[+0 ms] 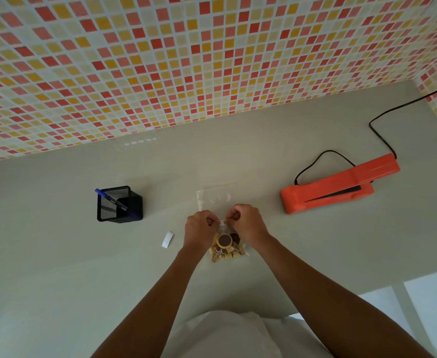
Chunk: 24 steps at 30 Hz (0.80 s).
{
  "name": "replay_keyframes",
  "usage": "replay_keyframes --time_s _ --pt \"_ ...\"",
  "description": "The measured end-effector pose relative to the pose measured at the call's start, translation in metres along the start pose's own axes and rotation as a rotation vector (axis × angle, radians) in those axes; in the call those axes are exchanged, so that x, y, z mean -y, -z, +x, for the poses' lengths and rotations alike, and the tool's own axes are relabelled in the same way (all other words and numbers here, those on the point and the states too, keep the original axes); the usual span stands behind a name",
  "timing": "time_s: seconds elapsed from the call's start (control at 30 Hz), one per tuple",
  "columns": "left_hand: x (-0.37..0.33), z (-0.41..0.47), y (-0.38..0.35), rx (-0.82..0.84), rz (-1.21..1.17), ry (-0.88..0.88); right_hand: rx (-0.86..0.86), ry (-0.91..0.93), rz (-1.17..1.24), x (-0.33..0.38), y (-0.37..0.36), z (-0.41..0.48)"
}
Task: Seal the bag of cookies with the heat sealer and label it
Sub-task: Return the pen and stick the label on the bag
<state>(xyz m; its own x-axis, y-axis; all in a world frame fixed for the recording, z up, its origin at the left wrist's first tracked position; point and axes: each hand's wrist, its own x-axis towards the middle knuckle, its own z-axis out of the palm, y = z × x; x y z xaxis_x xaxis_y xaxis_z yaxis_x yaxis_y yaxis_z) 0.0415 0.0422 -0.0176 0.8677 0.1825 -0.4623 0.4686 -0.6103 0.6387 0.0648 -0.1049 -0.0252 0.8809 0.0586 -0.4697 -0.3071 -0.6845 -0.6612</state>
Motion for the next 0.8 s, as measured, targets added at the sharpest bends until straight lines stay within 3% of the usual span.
replay_keyframes --time_s 0.8 --pt "-0.0074 0.0031 -0.0037 -0.006 0.298 -0.077 0.012 -0.006 -0.066 0.0056 -0.0028 0.0025"
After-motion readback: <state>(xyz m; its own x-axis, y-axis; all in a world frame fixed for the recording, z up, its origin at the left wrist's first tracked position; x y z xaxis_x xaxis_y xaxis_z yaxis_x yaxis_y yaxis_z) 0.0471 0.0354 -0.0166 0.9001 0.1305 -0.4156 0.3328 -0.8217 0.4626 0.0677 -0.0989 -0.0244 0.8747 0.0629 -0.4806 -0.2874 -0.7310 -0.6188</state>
